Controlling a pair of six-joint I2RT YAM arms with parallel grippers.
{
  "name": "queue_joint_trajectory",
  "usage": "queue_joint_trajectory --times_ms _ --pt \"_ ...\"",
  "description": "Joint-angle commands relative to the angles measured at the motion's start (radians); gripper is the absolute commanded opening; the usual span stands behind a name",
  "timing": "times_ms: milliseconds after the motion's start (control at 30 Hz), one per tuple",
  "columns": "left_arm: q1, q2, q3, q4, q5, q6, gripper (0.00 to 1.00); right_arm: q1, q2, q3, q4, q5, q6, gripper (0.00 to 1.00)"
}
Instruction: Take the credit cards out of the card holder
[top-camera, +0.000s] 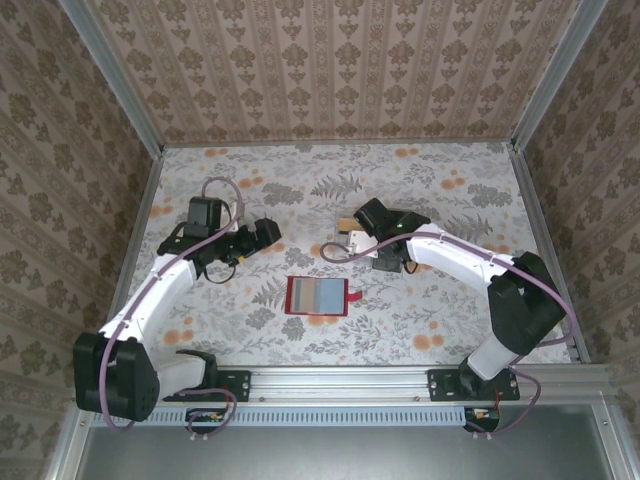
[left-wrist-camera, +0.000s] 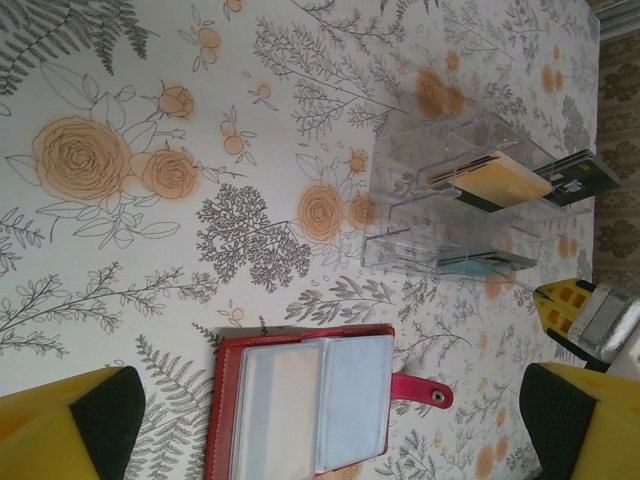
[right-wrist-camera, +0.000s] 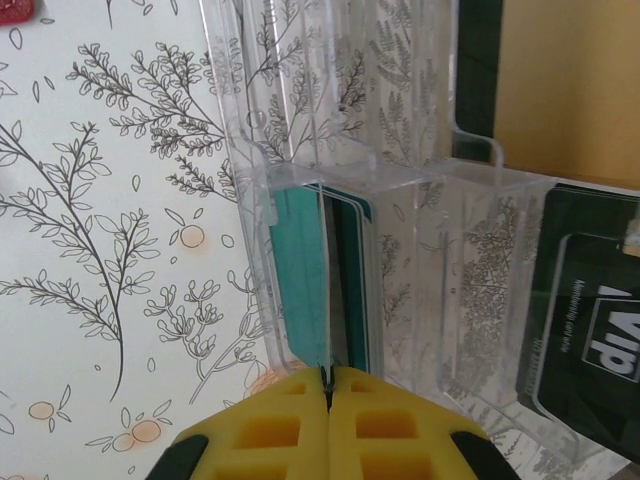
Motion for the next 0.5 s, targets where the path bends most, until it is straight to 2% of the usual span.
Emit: queue_joint_trajectory --times_ms 0,467 --pt "0.011 -0.013 -0.014 0.006 0.007 0.022 1.0 0.002 0.009 -0.02 0.011 0.019 -0.029 0.0" --pt "0.023 -0.008 -0.023 0.019 0.021 0.02 1.0 -0.014 0.038 -0.04 0.087 0.08 -0.048 0.0"
